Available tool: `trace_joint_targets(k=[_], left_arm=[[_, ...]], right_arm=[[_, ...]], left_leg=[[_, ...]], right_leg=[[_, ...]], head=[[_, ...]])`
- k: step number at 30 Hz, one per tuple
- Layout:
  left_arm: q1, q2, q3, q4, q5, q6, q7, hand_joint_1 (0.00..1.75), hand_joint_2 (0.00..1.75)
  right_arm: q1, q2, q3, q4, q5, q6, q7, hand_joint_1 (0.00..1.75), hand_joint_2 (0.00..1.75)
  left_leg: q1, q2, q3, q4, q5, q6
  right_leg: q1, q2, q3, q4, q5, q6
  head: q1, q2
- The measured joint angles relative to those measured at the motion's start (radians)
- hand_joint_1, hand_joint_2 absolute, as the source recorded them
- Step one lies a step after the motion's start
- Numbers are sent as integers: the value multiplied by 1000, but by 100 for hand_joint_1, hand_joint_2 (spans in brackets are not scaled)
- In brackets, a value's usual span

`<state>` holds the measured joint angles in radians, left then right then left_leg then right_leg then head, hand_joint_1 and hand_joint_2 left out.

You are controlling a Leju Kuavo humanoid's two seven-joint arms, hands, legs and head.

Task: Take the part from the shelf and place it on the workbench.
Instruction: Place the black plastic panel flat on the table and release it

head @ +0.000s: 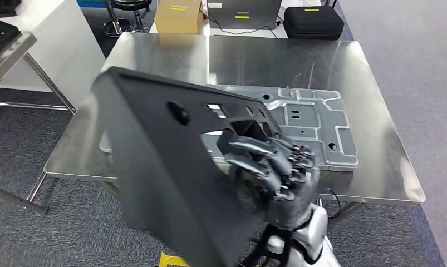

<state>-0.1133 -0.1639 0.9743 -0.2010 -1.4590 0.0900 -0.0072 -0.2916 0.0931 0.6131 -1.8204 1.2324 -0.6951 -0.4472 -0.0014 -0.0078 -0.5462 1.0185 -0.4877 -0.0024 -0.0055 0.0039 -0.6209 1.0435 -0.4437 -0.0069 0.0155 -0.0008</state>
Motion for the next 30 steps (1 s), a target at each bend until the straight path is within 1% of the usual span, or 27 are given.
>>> trace_joint_targets(k=[1, 2, 3, 5, 6, 7, 8, 9, 10, 11, 12, 13, 15, 16, 17, 18, 19, 20, 21, 22, 23, 24, 25, 26, 27, 28, 30], left_arm=[[0, 0, 0, 0, 0, -2, 0, 0, 175], [0, 0, 0, 0, 1, -3, 0, 0, 175], [-1, 0, 0, 0, 3, -4, -1, 0, 175], [-7, 2, 1, 0, 10, -6, -5, 0, 175], [-11, 2, 1, 0, 13, -7, -7, 0, 175], [-14, 3, 1, 0, 14, -8, -8, 0, 175], [-15, 3, 1, 0, 16, -9, -8, 0, 175], [-13, 3, 1, 0, 15, -9, -7, 0, 175], [-10, 3, 1, 0, 15, -9, -7, 0, 175], [-6, 3, 1, 0, 14, -9, -6, 0, 175], [-2, 3, 1, 0, 14, -9, -6, 0, 175], [1, 2, 1, 0, 14, -10, -6, 0, 175], [2, 2, 1, 0, 14, -12, -8, 0, 175], [2, 1, 1, 0, 14, -13, -10, 0, 175], [3, -1, 1, 0, 14, -14, -12, 0, 175], [3, -2, 1, 0, 14, -15, -13, 0, 175], [3, -4, 1, 0, 14, -16, -14, 0, 175], [4, -5, 1, 0, 14, -17, -14, 0, 175], [4, -6, 1, 0, 14, -18, -14, 0, 175], [5, -6, 1, 0, 14, -19, -13, 0, 175], [5, -7, 1, 0, 14, -20, -13, 0, 175], [5, -8, 1, 0, 14, -22, -12, 0, 175], [4, -10, 1, 0, 14, -22, -11, 0, 175], [4, -12, 1, 0, 14, -23, -9, 0, 175], [3, -14, 1, 0, 14, -24, -7, 0, 175], [2, -15, 1, 0, 14, -25, -5, 0, 175], [1, -16, 1, 0, 14, -26, -3, 0, 175]], right_arm=[[-14, 0, 8, 23, 26, 0, 26, 175, 175], [-30, 0, 17, 51, 41, 0, 52, 175, 175], [-49, -2, 27, 83, 47, 1, 74, 175, 175], [-96, -8, 51, 161, 47, 15, 111, 175, 175], [-120, -12, 63, 206, 46, 26, 125, 175, 175], [-141, -16, 73, 251, 46, 37, 135, 175, 175], [-156, -19, 82, 293, 46, 44, 142, 175, 175], [-168, -22, 88, 328, 46, 47, 147, 175, 175], [-178, -23, 93, 356, 45, 47, 150, 175, 175], [-189, -25, 96, 379, 47, 50, 153, 175, 175], [-202, -25, 99, 399, 51, 58, 158, 175, 175], [-215, -26, 102, 419, 60, 70, 165, 175, 175], [-245, -28, 103, 478, 89, 98, 190, 175, 175], [-262, -29, 102, 519, 104, 105, 203, 175, 175], [-285, -30, 99, 567, 118, 106, 214, 175, 175], [-311, -30, 93, 620, 129, 103, 223, 175, 175], [-339, -32, 83, 675, 140, 98, 233, 175, 175], [-368, -34, 70, 738, 153, 93, 245, 175, 175], [-396, -37, 57, 801, 167, 91, 256, 175, 175], [-423, -40, 42, 865, 180, 90, 267, 175, 175], [-448, -43, 28, 922, 188, 91, 273, 175, 175], [-471, -46, 15, 971, 195, 94, 276, 175, 175], [-495, -48, 4, 1017, 201, 100, 278, 175, 175], [-522, -50, -7, 1062, 206, 108, 278, 175, 175], [-551, -51, -16, 1111, 210, 116, 279, 175, 175], [-579, -51, -24, 1156, 214, 123, 279, 175, 175], [-611, -54, -38, 1217, 218, 129, 280, 175, 175]], left_leg=[[1, 0, 0, 4, -5, -6], [1, 1, -5, 19, -16, -12], [1, 1, -20, 54, -37, -17], [3, 1, -74, 172, -92, -25], [4, 1, -99, 229, -110, -27], [4, 1, -112, 261, -113, -28], [5, 2, -110, 256, -96, -29], [5, 2, -91, 214, -63, -28], [6, 2, -64, 149, -27, -26], [6, 2, -40, 89, 0, -23], [4, 2, -20, 41, 14, -19], [2, 2, -12, 15, 15, -13], [1, 1, -9, 0, 11, -1], [3, 1, -9, -2, 14, 6], [4, 1, -7, -7, 18, 12], [6, 1, -5, -11, 21, 19], [6, 2, -5, -12, 23, 23], [5, 2, -5, -12, 24, 27], [3, 1, -5, -12, 24, 29], [2, 0, -5, -11, 24, 30], [2, -1, -5, -9, 23, 31], [1, -2, -4, -7, 21, 31], [0, -3, -3, -5, 18, 31], [-1, -3, -3, -2, 15, 30], [-4, -3, -6, 1, 12, 27], [-6, -2, -9, 3, 10, 23], [-9, -3, -14, 3, 10, 16]], right_leg=[[-2, 1, 2, -4, 1, -4], [-4, 1, 4, -8, 2, -9], [-6, 0, 7, -11, 3, -14], [-6, -2, 8, -12, 2, -19], [-6, -3, 8, -12, 2, -20], [-6, -4, 9, -12, 2, -20], [-6, -4, 10, -11, 2, -20], [-6, -3, 11, -11, 1, -19], [-6, -3, 12, -10, 0, -18], [-4, -3, 10, -9, 0, -15], [-3, -2, 7, -7, 1, -12], [-1, -2, 2, -6, 3, -7], [1, -3, -4, -7, 9, 4], [0, -4, -5, -5, 8, 10], [0, -4, -10, 8, -1, 15], [-1, -4, -24, 38, -18, 20], [-2, -4, -47, 86, -43, 23], [-2, -4, -79, 150, -70, 25], [-3, -4, -110, 209, -89, 26], [-3, -4, -132, 248, -93, 26], [-2, -4, -140, 256, -81, 25], [-2, -4, -129, 225, -51, 23], [-1, -4, -104, 166, -12, 18], [1, -5, -78, 105, 17, 12], [3, -5, -55, 49, 36, 7], [6, -6, -43, 17, 42, 3], [9, -6, -38, -2, 35, -1]], head=[[0, 0], [-1, 0], [-2, 0], [-3, 0], [-3, 0], [-3, 0], [-3, 0], [-3, 0], [-3, 0], [-3, 0], [-3, 0], [-3, 0], [-3, 0], [-3, 0], [-2, 0], [-2, 0], [-2, 0], [-2, 0], [-2, 0], [-2, 0], [-2, 0], [-2, 0], [-2, 0], [-2, 0], [-3, 0], [-3, 0], [-4, 0]])
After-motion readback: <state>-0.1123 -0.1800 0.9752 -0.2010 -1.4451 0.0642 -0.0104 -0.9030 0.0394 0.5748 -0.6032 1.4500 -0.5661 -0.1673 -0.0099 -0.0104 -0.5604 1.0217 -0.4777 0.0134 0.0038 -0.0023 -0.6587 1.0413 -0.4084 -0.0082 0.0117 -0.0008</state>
